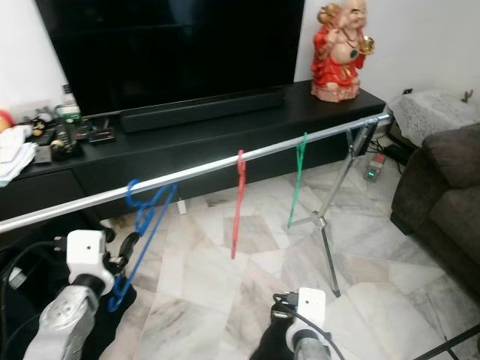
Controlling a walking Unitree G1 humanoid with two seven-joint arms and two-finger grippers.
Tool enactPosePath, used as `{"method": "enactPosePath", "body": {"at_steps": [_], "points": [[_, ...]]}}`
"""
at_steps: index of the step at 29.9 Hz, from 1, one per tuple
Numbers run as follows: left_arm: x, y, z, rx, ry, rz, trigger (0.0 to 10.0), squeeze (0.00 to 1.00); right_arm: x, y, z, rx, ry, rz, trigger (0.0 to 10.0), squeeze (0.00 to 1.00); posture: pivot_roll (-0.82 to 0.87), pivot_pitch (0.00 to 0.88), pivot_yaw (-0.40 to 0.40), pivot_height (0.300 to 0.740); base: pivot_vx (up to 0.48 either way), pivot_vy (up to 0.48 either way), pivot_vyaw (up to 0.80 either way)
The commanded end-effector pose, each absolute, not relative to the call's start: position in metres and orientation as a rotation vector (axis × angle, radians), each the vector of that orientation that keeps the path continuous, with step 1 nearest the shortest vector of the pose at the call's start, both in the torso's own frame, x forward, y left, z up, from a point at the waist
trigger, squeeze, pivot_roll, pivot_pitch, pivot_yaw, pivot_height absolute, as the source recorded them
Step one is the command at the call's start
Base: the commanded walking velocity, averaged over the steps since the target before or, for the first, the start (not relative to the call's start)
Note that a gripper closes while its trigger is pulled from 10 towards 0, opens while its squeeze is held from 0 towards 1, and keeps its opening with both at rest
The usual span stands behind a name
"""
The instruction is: Hang hanger
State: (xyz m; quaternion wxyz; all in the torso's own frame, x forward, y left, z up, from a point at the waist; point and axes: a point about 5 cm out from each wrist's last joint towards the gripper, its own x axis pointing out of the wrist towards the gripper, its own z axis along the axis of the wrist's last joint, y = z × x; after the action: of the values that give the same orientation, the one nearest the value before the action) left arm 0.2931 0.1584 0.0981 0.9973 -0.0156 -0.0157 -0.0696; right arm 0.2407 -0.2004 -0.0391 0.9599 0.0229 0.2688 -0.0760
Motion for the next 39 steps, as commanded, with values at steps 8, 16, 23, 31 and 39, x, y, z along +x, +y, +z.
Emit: {"method": "enactPosePath", "body": {"at_steps": [8, 16, 23, 31, 39], "points": [[0.285, 0.185, 0.090, 0.036, 0.020, -0.093, 10.0, 0.00, 0.259, -0.178, -0.027, 0.071, 0.482, -0.089, 10.0, 0.00, 0.12, 0.016, 0.019, 0.740, 0.000, 0.000, 0.00], [0.292, 0.177, 0.082, 0.076, 0.141, -0.243, 10.0, 0.00, 0.261, -0.175, -0.027, 0.068, 0.489, -0.075, 10.0, 0.00, 0.12, 0.022, 0.012, 0.740, 0.000, 0.000, 0.00], [0.323, 0.162, 0.091, 0.129, 0.180, -0.400, 10.0, 0.00, 0.262, -0.174, -0.026, 0.071, 0.487, -0.079, 10.0, 0.00, 0.10, 0.033, 0.022, 0.740, 0.000, 0.000, 0.00], [0.350, 0.152, 0.098, 0.144, 0.190, -0.360, 10.0, 0.00, 0.262, -0.177, -0.025, 0.080, 0.475, -0.101, 10.0, 0.00, 0.06, 0.047, 0.041, 0.740, 0.000, 0.000, 0.00], [0.366, 0.145, 0.100, 0.094, 0.239, -0.269, 10.0, 0.00, 0.260, -0.185, -0.025, 0.075, 0.468, -0.125, 10.0, 0.00, 0.03, 0.057, 0.044, 0.740, 0.000, 0.000, 0.00]]}}
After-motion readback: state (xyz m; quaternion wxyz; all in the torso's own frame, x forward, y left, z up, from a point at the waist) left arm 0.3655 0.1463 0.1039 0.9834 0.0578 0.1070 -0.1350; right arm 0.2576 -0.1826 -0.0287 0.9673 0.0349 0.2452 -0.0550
